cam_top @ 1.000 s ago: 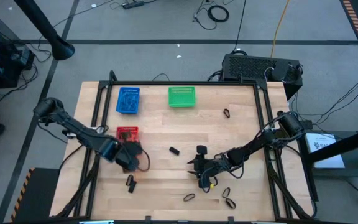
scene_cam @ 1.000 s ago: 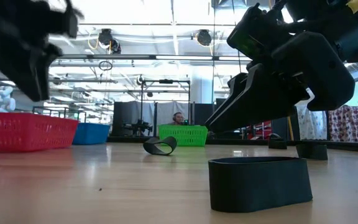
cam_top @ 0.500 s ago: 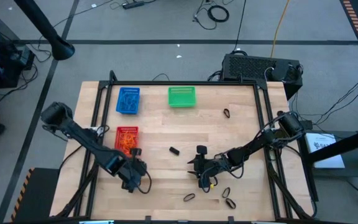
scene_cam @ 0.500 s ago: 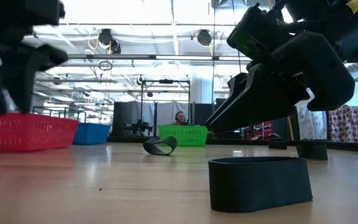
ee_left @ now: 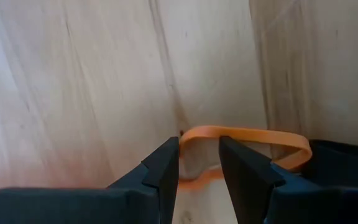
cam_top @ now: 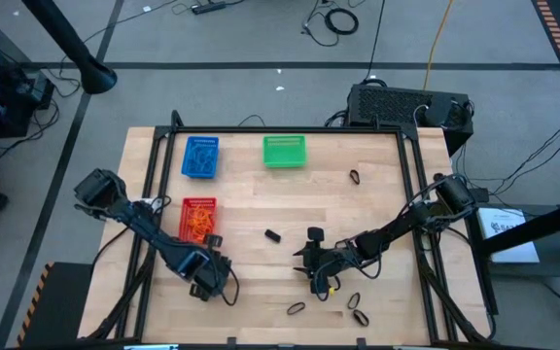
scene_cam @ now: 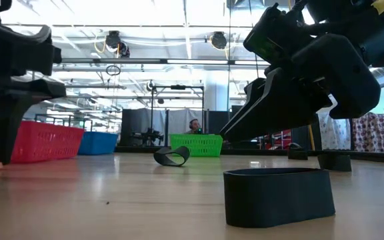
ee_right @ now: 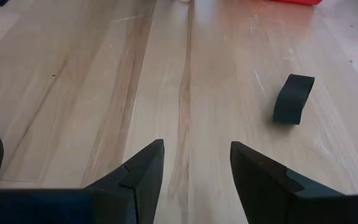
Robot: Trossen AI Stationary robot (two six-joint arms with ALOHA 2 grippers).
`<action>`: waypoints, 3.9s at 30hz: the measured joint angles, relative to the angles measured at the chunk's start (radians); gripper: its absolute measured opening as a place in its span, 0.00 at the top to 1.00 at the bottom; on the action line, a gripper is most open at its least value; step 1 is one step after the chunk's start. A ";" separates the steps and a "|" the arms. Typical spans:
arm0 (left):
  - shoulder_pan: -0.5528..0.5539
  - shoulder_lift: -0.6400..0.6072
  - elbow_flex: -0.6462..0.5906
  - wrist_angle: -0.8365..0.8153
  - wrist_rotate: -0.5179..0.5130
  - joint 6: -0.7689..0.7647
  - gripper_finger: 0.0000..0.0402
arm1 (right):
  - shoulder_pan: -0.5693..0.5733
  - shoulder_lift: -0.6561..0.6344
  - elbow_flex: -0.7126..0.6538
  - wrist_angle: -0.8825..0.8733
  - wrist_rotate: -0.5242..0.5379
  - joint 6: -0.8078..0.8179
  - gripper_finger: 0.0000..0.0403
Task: Sort rubber bands into baskets
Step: Put the orange rubber band into the red bin, then put the black rubber band into the green bin
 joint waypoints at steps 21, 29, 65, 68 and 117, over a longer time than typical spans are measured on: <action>0.091 -0.031 0.002 -0.040 0.026 0.029 0.99 | 0.000 0.000 0.000 0.000 0.000 -0.008 0.56; 0.093 -0.227 0.047 -0.133 -0.098 0.046 0.99 | 0.000 0.000 0.000 0.000 0.000 -0.008 0.56; 0.165 -0.451 -0.149 -0.451 -0.361 -0.141 0.71 | 0.000 0.000 0.000 0.000 0.000 -0.008 0.56; 0.165 -0.451 -0.149 -0.451 -0.360 -0.165 0.64 | 0.000 0.000 0.000 0.000 0.000 -0.008 0.56; 0.102 -0.096 -0.451 1.796 0.092 0.671 0.59 | 0.316 0.005 0.541 -1.101 -0.306 0.942 0.56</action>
